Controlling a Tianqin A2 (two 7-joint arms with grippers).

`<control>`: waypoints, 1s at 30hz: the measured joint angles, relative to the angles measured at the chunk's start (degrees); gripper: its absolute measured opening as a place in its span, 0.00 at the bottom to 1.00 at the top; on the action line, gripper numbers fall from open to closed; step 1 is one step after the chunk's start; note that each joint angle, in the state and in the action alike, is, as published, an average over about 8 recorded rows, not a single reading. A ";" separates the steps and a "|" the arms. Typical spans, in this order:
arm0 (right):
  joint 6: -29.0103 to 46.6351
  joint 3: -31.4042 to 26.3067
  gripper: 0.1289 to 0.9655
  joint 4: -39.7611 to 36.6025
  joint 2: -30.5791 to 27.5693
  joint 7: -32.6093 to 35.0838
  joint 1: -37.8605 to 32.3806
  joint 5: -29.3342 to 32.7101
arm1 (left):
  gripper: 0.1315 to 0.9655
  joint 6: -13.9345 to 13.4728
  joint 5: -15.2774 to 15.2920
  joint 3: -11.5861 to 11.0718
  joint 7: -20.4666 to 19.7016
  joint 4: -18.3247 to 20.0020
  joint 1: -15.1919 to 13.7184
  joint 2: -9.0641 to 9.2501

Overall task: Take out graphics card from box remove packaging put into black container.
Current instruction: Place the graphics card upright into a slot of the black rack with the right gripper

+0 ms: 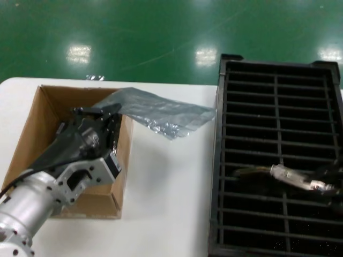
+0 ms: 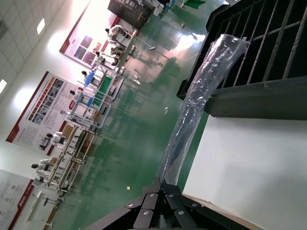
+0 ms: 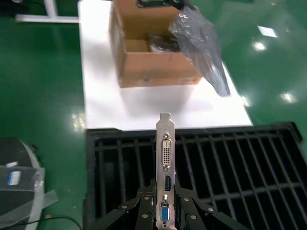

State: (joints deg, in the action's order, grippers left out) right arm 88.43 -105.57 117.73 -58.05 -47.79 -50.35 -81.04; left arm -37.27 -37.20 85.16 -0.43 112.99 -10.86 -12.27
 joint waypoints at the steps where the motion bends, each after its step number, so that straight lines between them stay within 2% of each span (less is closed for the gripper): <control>1: 0.23 -0.65 0.07 -0.12 0.03 0.08 -0.57 -0.20 | 0.01 0.00 0.00 0.00 0.00 0.00 0.00 0.00; 6: 1.24 -7.57 0.07 -1.21 -0.98 1.25 -6.26 -2.59 | 0.01 0.00 0.00 0.00 -0.01 0.00 0.00 0.00; 13: 1.48 -23.94 0.07 -3.60 -3.80 4.06 -20.59 -8.88 | 0.01 0.01 0.00 0.00 -0.01 0.00 0.00 -0.01; 18: 1.51 -33.60 0.07 -5.05 -3.61 5.84 -29.29 -11.82 | 0.01 0.01 0.01 0.01 -0.01 0.00 0.00 -0.01; 24: 1.51 -40.97 0.07 -6.85 -0.97 6.83 -34.24 -11.04 | 0.01 0.01 0.01 0.01 -0.02 0.00 0.00 -0.01; 30: 1.51 -45.11 0.07 -9.13 3.00 6.34 -36.08 -8.68 | 0.01 0.01 0.01 0.01 -0.02 0.00 0.00 -0.01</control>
State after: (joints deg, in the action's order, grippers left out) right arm 89.94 -150.68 108.60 -55.05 -41.46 -86.44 -89.72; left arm -37.27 -37.20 85.17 -0.45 112.99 -10.86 -12.29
